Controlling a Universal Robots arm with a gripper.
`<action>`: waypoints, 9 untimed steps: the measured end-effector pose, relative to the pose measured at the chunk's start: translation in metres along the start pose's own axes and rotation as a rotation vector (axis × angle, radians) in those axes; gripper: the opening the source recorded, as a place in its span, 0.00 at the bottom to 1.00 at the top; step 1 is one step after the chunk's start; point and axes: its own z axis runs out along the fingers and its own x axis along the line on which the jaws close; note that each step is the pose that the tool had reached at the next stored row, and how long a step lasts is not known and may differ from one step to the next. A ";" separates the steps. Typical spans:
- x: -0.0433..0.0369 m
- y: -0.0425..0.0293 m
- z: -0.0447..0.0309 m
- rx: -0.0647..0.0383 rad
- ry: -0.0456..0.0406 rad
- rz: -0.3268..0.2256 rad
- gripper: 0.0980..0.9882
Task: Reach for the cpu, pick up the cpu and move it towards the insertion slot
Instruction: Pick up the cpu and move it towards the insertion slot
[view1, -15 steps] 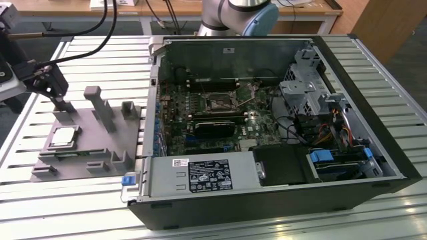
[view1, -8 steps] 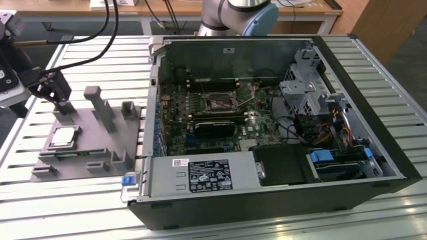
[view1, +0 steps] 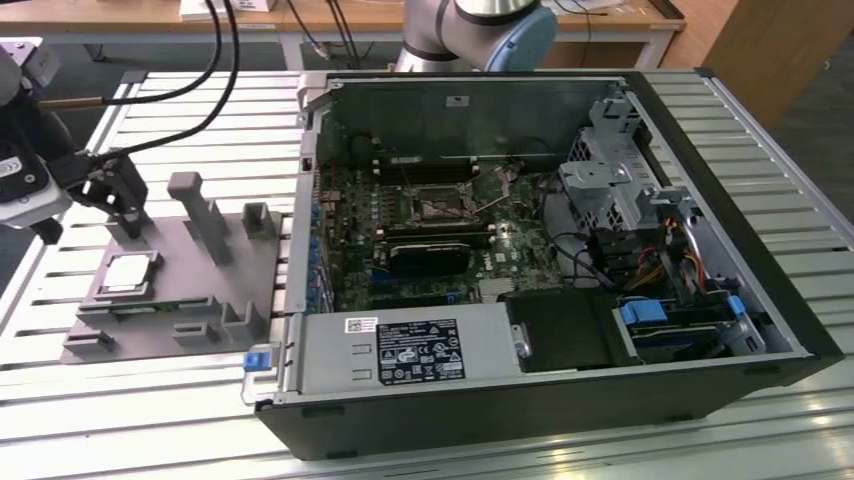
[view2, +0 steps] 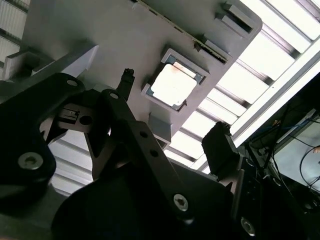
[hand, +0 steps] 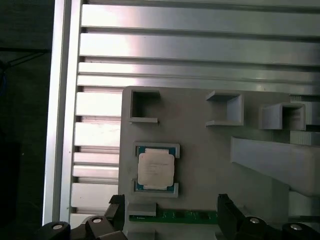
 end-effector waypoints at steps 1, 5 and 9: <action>0.0009 -0.0001 0.0017 -0.001 0.0002 -0.001 0.81; 0.0023 -0.0004 0.0091 -0.001 0.0002 -0.004 0.81; 0.0026 -0.0007 0.0163 -0.002 0.0002 -0.004 0.81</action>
